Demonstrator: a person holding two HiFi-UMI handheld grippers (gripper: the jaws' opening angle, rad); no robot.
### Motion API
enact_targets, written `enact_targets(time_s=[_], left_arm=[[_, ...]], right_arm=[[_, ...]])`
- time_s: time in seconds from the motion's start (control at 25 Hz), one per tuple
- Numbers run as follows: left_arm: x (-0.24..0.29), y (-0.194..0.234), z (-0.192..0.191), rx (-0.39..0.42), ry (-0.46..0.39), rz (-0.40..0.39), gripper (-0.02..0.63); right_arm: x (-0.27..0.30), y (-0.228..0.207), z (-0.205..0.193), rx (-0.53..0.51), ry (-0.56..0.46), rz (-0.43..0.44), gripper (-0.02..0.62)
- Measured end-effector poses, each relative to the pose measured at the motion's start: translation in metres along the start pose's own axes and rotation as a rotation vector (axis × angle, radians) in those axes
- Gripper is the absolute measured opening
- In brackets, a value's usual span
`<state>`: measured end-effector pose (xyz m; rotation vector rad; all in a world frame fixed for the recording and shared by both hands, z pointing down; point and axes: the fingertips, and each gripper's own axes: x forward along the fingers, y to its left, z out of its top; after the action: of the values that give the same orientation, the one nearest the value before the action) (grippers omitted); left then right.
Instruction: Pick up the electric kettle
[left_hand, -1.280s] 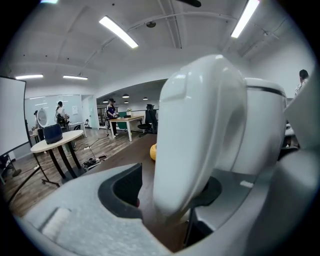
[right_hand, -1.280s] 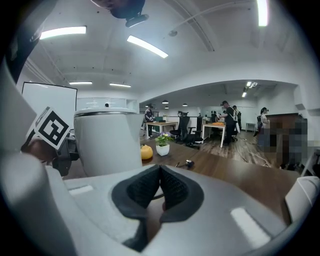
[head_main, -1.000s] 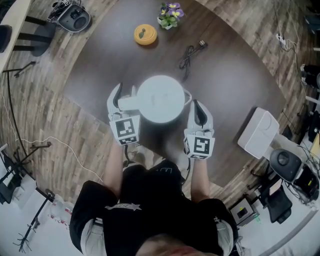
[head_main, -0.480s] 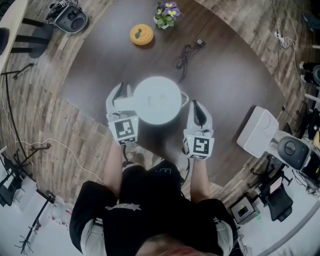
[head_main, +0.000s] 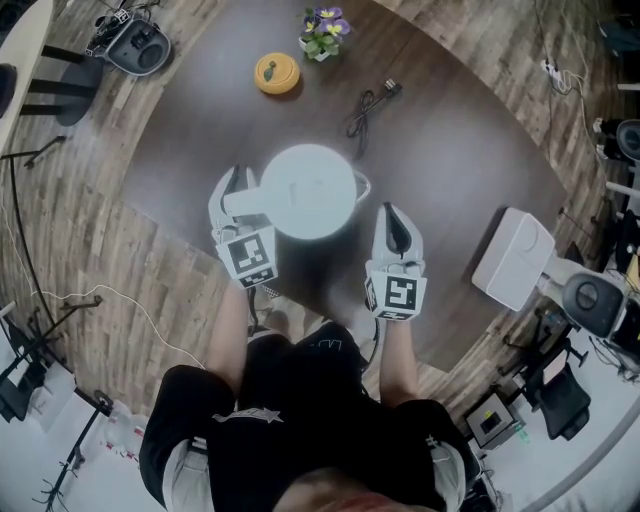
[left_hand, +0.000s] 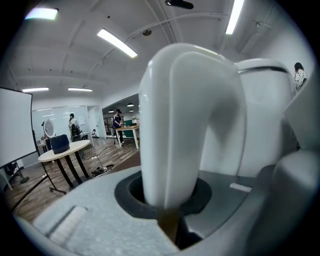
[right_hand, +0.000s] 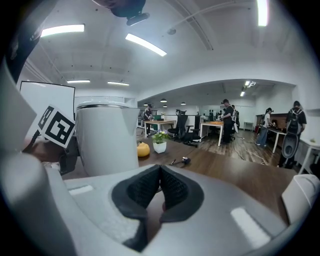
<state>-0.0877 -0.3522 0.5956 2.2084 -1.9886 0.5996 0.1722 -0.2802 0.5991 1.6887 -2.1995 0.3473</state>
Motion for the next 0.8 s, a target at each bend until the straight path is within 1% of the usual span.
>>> enact_targets(time_s=[0.16, 0.32, 0.4, 0.64, 0.8], left_arm=[[-0.001, 0.007, 0.006, -0.001, -0.007, 0.032, 0.049], [-0.002, 0.017, 0.014, -0.03, -0.006, 0.036, 0.048], [-0.006, 0.023, 0.02, -0.033, -0.011, 0.041, 0.046], [-0.024, 0.033, 0.049, 0.003, -0.049, 0.033, 0.049], [-0.041, 0.039, 0.068, 0.024, -0.084, 0.013, 0.052]], right_arm=[[-0.007, -0.001, 0.003, -0.001, -0.01, -0.012, 0.005], [-0.011, -0.001, 0.007, -0.006, -0.022, -0.019, 0.005], [-0.015, 0.001, 0.01, -0.008, -0.03, -0.021, 0.005], [-0.031, 0.009, 0.029, -0.021, -0.071, -0.025, 0.005], [-0.042, 0.018, 0.045, -0.03, -0.111, -0.03, 0.005]])
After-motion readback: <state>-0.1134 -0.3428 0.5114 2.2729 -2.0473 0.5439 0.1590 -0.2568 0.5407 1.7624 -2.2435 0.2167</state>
